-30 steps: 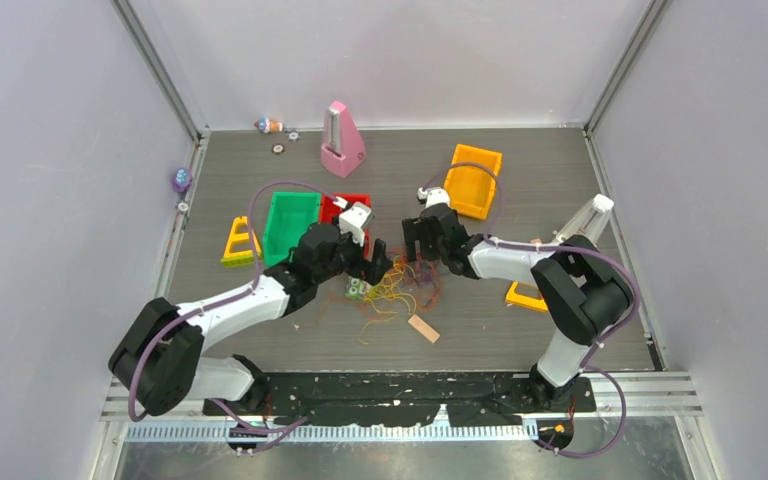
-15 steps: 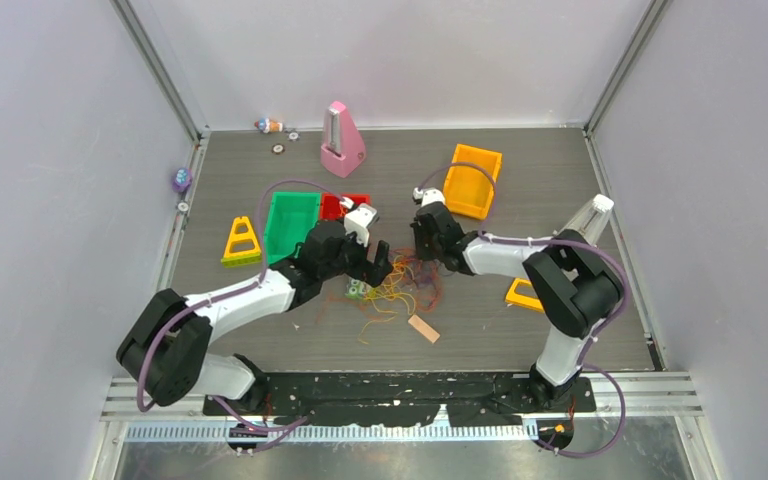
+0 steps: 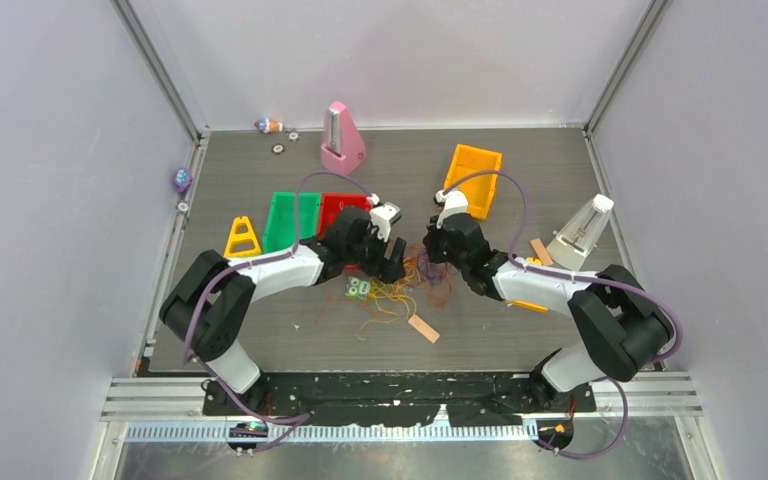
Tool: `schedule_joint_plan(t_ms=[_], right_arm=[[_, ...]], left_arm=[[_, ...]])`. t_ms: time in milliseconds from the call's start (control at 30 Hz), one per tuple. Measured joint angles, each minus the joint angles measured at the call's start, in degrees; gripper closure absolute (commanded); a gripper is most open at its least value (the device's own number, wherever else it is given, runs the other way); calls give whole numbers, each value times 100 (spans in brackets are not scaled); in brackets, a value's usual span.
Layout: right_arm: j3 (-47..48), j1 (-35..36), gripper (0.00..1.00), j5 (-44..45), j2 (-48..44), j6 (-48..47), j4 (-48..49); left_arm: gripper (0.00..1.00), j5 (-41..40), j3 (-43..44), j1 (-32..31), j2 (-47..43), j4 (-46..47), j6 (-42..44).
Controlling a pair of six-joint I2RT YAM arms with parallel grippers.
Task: Untangle the cables
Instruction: Untie the cable.
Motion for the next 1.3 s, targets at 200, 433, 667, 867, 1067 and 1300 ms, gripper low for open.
schedule_joint_plan(t_ms=[200,433,667,867,1067,1300], right_arm=[[-55,0,94,-155,0,35,129],[-55,0,94,-227,0,39,199],[-50,0,94,243,0,155,39],[-254,0,94,1506,-376,476,-247],[-468,-50,94,1941,-723,592,-205],[-468,-50,94,1740,-579,590,-195]], left_arm=[[61,363,225,0,391,-94,-160],[100,667,459,0,579,-107,-286],[100,516,20,24,107,184,-299],[100,-20,-1045,238,-1163,850,-431],[86,-293,-1351,337,-1539,1198,-466],[42,-136,-1246,334,-1421,1154,-754]])
